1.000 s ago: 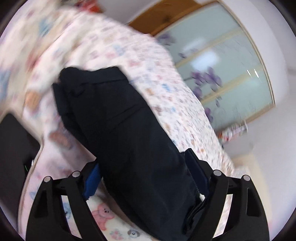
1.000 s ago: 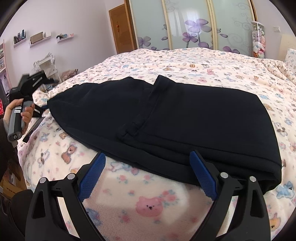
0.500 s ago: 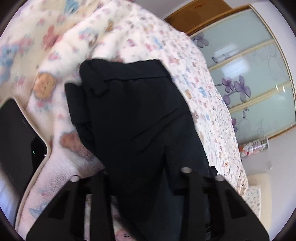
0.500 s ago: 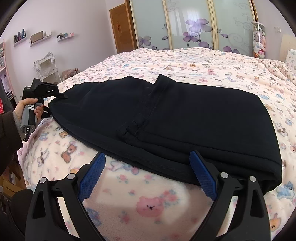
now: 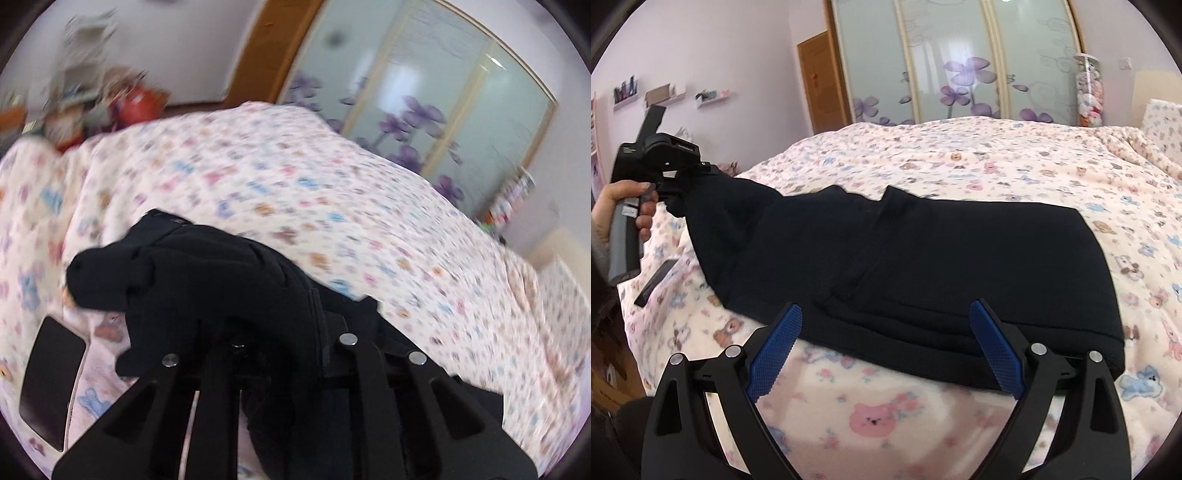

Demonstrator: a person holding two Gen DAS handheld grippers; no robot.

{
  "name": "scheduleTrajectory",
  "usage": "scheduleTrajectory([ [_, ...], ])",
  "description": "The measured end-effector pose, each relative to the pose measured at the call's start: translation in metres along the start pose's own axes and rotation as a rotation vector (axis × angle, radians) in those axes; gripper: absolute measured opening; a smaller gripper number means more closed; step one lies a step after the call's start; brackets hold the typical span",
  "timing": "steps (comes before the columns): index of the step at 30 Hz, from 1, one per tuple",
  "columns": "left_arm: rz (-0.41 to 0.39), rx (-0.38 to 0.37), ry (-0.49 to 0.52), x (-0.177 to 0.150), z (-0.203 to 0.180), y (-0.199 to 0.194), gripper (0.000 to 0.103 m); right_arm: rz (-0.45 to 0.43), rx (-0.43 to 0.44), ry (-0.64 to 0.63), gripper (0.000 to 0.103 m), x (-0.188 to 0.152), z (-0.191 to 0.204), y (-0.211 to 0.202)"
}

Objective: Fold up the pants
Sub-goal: 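Grasp the trouser corner with the left tool and lift it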

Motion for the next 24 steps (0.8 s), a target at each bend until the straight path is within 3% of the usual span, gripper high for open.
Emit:
scheduleTrajectory([
  [9, -0.033, -0.102, 0.38, -0.018, -0.144, -0.022, 0.013, -0.061, -0.096, 0.057, 0.094, 0.014, -0.03, -0.02],
  [16, -0.019, -0.305, 0.715, -0.092, -0.273, -0.034, 0.013, -0.105, -0.163, 0.26, 0.095, 0.021, -0.085, -0.043],
  [19, 0.067, -0.355, 0.758, -0.131, -0.297, -0.017, 0.013, -0.12, -0.196, 0.361, 0.095, 0.018, -0.113, -0.053],
  [24, 0.113, -0.397, 0.756, -0.162, -0.307, -0.007, 0.013, -0.089, -0.174, 0.527, 0.095, 0.011, -0.146, -0.049],
])
Point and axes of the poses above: each gripper's, at about its wrist camera, not at the fingertips, and y roughly the way its jaws point, z to its left, x to its top, the point moved 7 cm from there along y, roughly the way its jaws point, and after that the axes turned 9 degrees about y, right-handed, at the moved point
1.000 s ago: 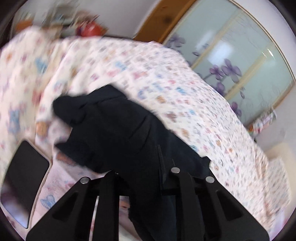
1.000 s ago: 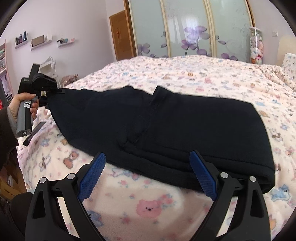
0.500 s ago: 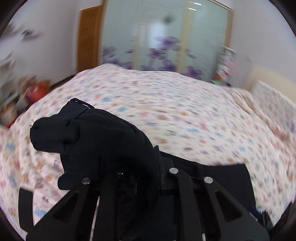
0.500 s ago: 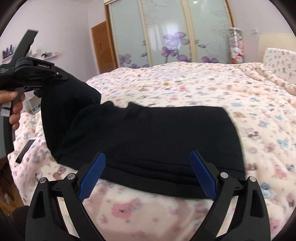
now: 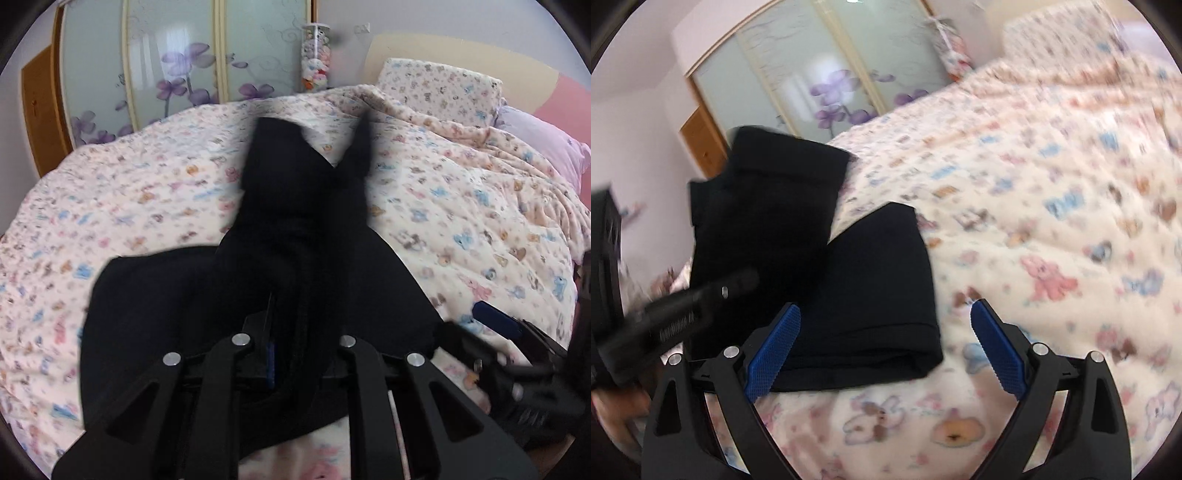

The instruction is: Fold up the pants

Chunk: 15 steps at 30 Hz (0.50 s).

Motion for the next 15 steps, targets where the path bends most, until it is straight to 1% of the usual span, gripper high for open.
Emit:
scheduleTrajectory([
  [2, 0.027, 0.006, 0.04, -0.011, -0.011, 0.006, 0.013, 0.02, 0.017, 0.036, 0.095, 0.0, -0.005, 0.003],
  [3, 0.028, 0.013, 0.047, -0.016, -0.012, 0.007, 0.013, 0.029, 0.032, 0.055, 0.095, -0.001, -0.007, 0.004],
  [6, 0.02, 0.008, 0.026, -0.023, -0.009, 0.008, 0.014, 0.042, 0.082, 0.117, 0.095, 0.001, -0.012, 0.004],
  [8, 0.016, 0.023, 0.037, -0.027, -0.01, 0.007, 0.015, 0.047, 0.109, 0.143, 0.095, 0.003, -0.013, 0.005],
  [11, 0.034, 0.063, 0.087, -0.034, -0.02, 0.012, 0.016, 0.051, 0.137, 0.145, 0.095, 0.001, -0.009, 0.006],
  [15, 0.028, 0.069, 0.081, -0.041, -0.021, 0.009, 0.018, 0.051, 0.15, 0.124, 0.095, -0.001, -0.004, 0.004],
])
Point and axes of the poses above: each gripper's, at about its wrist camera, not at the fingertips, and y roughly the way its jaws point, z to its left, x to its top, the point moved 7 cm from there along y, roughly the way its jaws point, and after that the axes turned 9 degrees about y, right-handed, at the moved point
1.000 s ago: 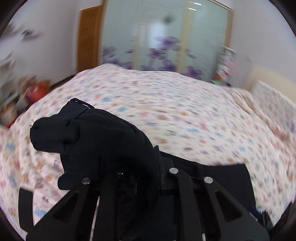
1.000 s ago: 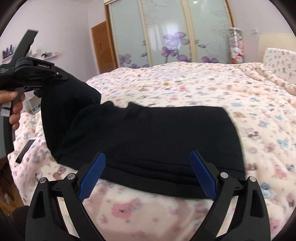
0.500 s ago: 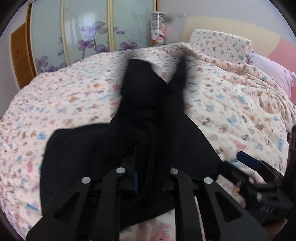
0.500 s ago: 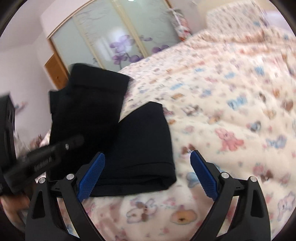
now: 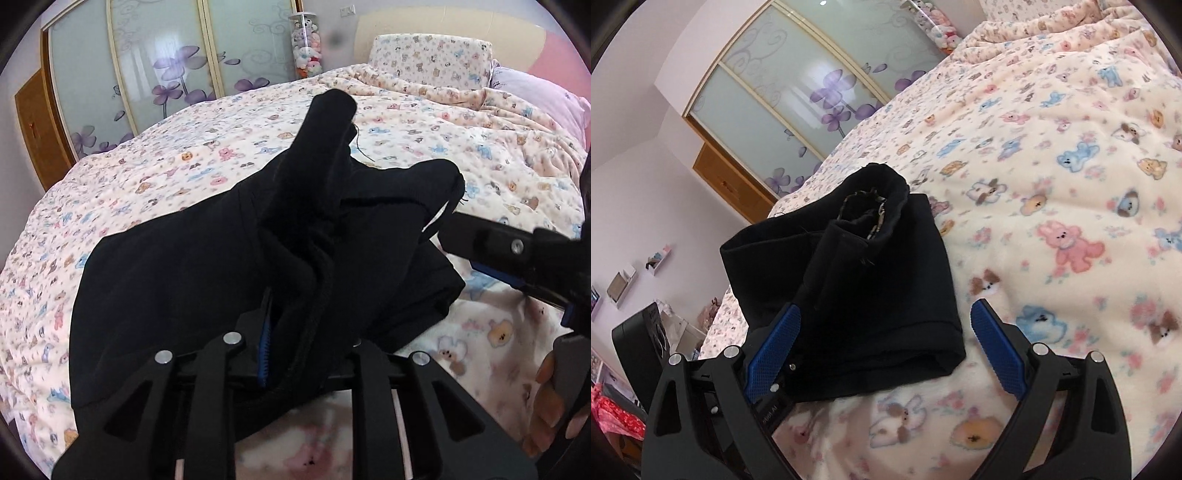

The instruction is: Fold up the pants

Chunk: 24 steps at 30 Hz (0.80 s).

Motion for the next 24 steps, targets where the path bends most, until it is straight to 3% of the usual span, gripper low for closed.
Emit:
scheduleTrajectory([
  [4, -0.023, -0.045, -0.012, -0.011, 0.001, -0.009, 0.024, -0.005, -0.004, -0.003, 0.095, 0.0, 0.001, 0.0],
  [6, -0.037, -0.107, -0.012, -0.016, -0.002, -0.014, 0.043, -0.014, -0.01, -0.008, 0.095, 0.001, 0.001, 0.0],
  [7, -0.072, -0.178, -0.029, -0.018, -0.006, -0.022, 0.062, -0.014, -0.011, -0.01, 0.095, 0.001, 0.002, 0.0],
  [8, -0.119, -0.234, -0.053, -0.016, -0.009, -0.031, 0.072, -0.014, -0.019, -0.012, 0.095, 0.001, 0.001, 0.001],
  [10, -0.193, -0.253, -0.08, -0.007, -0.008, -0.046, 0.083, -0.005, -0.021, -0.006, 0.095, 0.0, 0.0, 0.003],
  [13, -0.239, -0.297, -0.094, 0.005, -0.007, -0.061, 0.085, -0.041, -0.04, -0.004, 0.095, 0.004, -0.003, -0.003],
  [16, -0.255, -0.248, -0.129, 0.004, 0.007, -0.068, 0.088, -0.089, -0.061, 0.003, 0.095, 0.008, -0.006, -0.009],
  [18, -0.261, -0.169, -0.185, -0.002, 0.025, -0.07, 0.094, -0.143, -0.062, -0.013, 0.095, 0.012, -0.003, -0.016],
  [20, -0.265, -0.072, -0.28, -0.017, 0.051, -0.07, 0.1, -0.199, -0.019, -0.058, 0.094, 0.015, 0.008, -0.025],
  [22, -0.231, 0.04, -0.384, -0.038, 0.081, -0.064, 0.101, -0.248, 0.055, -0.166, 0.094, 0.01, 0.032, -0.035],
  [24, -0.186, 0.092, -0.442, -0.052, 0.097, -0.056, 0.101, -0.25, 0.125, -0.291, 0.094, -0.002, 0.058, -0.037],
])
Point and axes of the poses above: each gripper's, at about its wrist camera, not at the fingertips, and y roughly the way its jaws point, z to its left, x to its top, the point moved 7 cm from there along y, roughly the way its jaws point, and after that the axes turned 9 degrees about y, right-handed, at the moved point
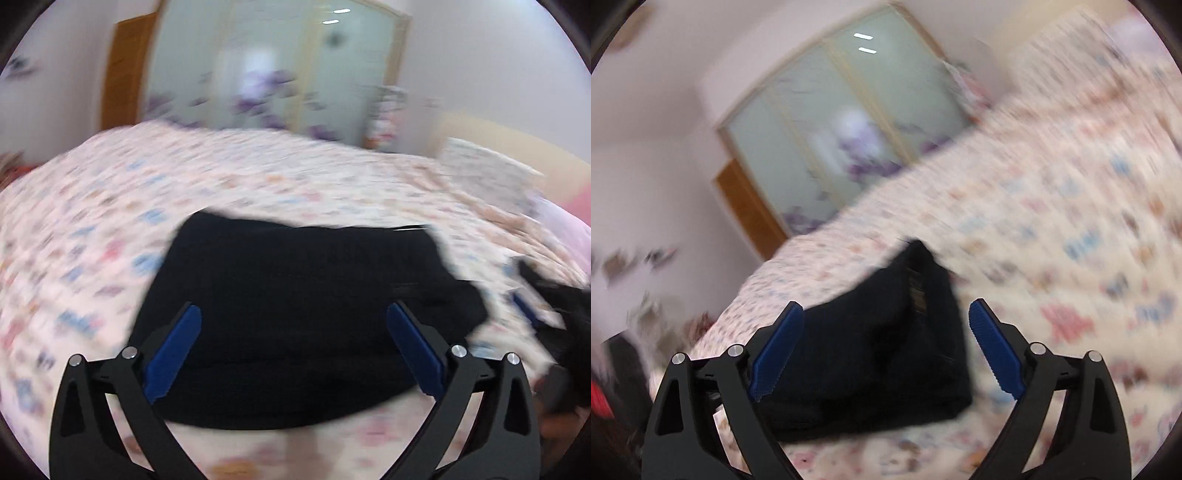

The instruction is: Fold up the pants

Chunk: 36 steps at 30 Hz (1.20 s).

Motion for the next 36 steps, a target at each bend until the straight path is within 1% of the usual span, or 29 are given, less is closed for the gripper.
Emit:
scheduleTrajectory([
  [1, 0.025, 0.033, -0.026, -0.004, 0.01, 0.005, 0.101, 0.014, 0.027, -0.039, 0.094, -0.005, 0.01, 0.002],
  [2, 0.042, 0.062, -0.045, -0.006, 0.017, 0.009, 0.101, 0.049, 0.056, -0.084, 0.094, -0.013, 0.022, 0.007],
  [4, 0.056, 0.096, -0.05, -0.007, 0.023, 0.012, 0.101, 0.1, 0.077, -0.135, 0.094, -0.024, 0.033, 0.013],
  [6, 0.07, 0.134, -0.029, -0.007, 0.026, 0.014, 0.101, 0.136, 0.071, -0.179, 0.094, -0.033, 0.039, 0.019],
  [8, 0.084, 0.17, 0.008, -0.009, 0.027, 0.016, 0.101, 0.153, 0.061, -0.193, 0.094, -0.036, 0.04, 0.022],
  [11, 0.093, 0.184, 0.033, -0.014, 0.027, 0.017, 0.101, 0.175, 0.025, -0.183, 0.095, -0.038, 0.033, 0.028],
  [13, 0.102, 0.183, 0.032, -0.015, 0.028, 0.02, 0.101, 0.197, -0.046, -0.179, 0.095, -0.041, 0.021, 0.035],
  [15, 0.111, 0.182, 0.029, -0.019, 0.028, 0.023, 0.101, 0.264, -0.178, -0.196, 0.096, -0.051, 0.003, 0.049],
  [17, 0.118, 0.182, 0.032, -0.021, 0.028, 0.024, 0.101, 0.329, -0.285, -0.183, 0.096, -0.059, -0.016, 0.062],
  [18, 0.123, 0.188, 0.036, -0.022, 0.027, 0.025, 0.101, 0.361, -0.289, -0.141, 0.096, -0.061, -0.025, 0.068],
  [20, 0.132, 0.189, 0.042, -0.024, 0.027, 0.027, 0.101, 0.356, -0.276, -0.111, 0.096, -0.059, -0.027, 0.066],
  [23, 0.138, 0.183, 0.029, -0.025, 0.029, 0.029, 0.101, 0.272, -0.218, -0.112, 0.096, -0.046, -0.015, 0.051],
  [24, 0.138, 0.177, 0.023, -0.025, 0.03, 0.029, 0.101, 0.235, -0.193, -0.136, 0.096, -0.042, -0.008, 0.046],
  [25, 0.138, 0.173, 0.018, -0.026, 0.031, 0.029, 0.101, 0.233, -0.196, -0.151, 0.097, -0.042, -0.007, 0.048],
  [26, 0.139, 0.173, 0.018, -0.026, 0.03, 0.03, 0.101, 0.255, -0.215, -0.166, 0.098, -0.045, -0.008, 0.053],
  [27, 0.138, 0.176, 0.019, -0.026, 0.03, 0.03, 0.101, 0.332, -0.271, -0.165, 0.098, -0.056, -0.019, 0.066],
  [28, 0.14, 0.173, 0.02, -0.026, 0.03, 0.03, 0.101, 0.401, -0.301, -0.152, 0.098, -0.065, -0.03, 0.076],
  [29, 0.147, 0.164, 0.022, -0.027, 0.03, 0.032, 0.101, 0.409, -0.3, -0.146, 0.1, -0.065, -0.031, 0.078],
  [32, 0.176, 0.176, 0.023, -0.032, 0.032, 0.038, 0.101, 0.364, -0.239, -0.096, 0.1, -0.051, -0.029, 0.069],
  [33, 0.18, 0.173, 0.02, -0.033, 0.032, 0.038, 0.101, 0.333, -0.191, -0.052, 0.1, -0.041, -0.027, 0.062],
  [34, 0.181, 0.163, 0.011, -0.034, 0.033, 0.039, 0.101, 0.304, -0.162, -0.018, 0.1, -0.03, -0.027, 0.059],
  [35, 0.182, 0.154, 0.001, -0.034, 0.034, 0.039, 0.101, 0.286, -0.156, 0.003, 0.1, -0.02, -0.028, 0.057],
  [36, 0.183, 0.15, -0.002, -0.034, 0.035, 0.04, 0.101, 0.294, -0.149, 0.028, 0.1, -0.009, -0.033, 0.061],
])
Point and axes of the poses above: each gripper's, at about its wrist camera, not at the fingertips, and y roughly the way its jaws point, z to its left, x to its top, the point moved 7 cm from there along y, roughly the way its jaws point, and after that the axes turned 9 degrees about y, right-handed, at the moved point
